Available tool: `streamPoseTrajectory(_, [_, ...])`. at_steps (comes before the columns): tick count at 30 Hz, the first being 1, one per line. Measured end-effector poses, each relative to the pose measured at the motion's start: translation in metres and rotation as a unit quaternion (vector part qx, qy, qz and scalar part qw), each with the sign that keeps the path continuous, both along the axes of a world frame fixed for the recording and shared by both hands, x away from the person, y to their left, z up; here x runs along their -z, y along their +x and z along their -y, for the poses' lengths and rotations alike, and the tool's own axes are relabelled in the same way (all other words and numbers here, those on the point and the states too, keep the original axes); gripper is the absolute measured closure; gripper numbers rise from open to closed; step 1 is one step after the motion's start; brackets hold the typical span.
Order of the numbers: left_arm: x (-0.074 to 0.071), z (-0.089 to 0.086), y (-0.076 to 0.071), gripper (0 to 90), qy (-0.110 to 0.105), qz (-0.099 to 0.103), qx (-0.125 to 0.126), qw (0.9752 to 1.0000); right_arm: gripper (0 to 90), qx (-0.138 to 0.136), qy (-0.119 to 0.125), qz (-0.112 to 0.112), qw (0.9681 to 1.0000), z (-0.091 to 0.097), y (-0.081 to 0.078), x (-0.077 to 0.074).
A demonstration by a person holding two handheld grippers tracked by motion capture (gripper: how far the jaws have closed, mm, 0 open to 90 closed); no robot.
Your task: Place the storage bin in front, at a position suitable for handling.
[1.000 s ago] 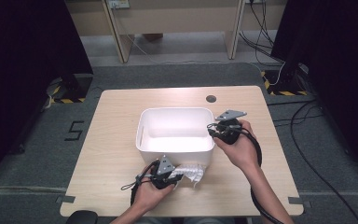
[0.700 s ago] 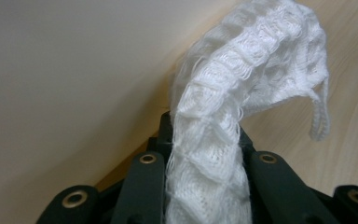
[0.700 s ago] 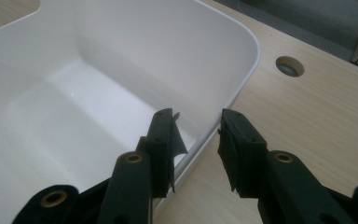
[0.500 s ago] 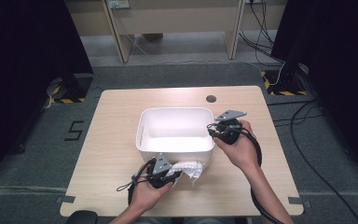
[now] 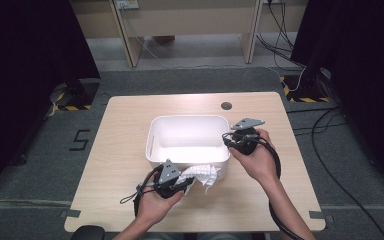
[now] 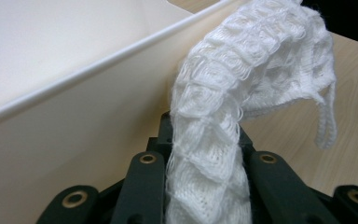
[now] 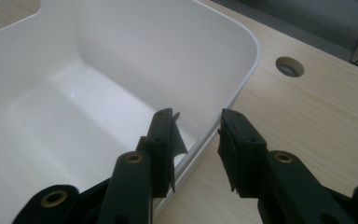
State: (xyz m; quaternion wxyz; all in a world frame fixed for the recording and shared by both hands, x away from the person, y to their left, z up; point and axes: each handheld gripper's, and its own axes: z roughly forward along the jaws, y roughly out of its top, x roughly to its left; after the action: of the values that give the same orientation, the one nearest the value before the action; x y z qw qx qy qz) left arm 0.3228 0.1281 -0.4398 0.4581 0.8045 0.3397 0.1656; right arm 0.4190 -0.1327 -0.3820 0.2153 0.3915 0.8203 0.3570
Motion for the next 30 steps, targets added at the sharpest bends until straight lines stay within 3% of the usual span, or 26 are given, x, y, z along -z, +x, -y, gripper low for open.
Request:
streamPoseTrajectory(18, [-0.003,-0.011,0.000,73.8,-0.005,0.001,-0.013,0.9999,66.5,-0.001,-0.001,0.000,1.0000,0.000,0.000,0.000])
streamPoseTrajectory(30, [0.000,-0.030,-0.002,73.8,-0.011,-0.004,-0.035,0.9993,66.5,-0.002,0.001,0.001,1.0000,0.001,0.000,0.000])
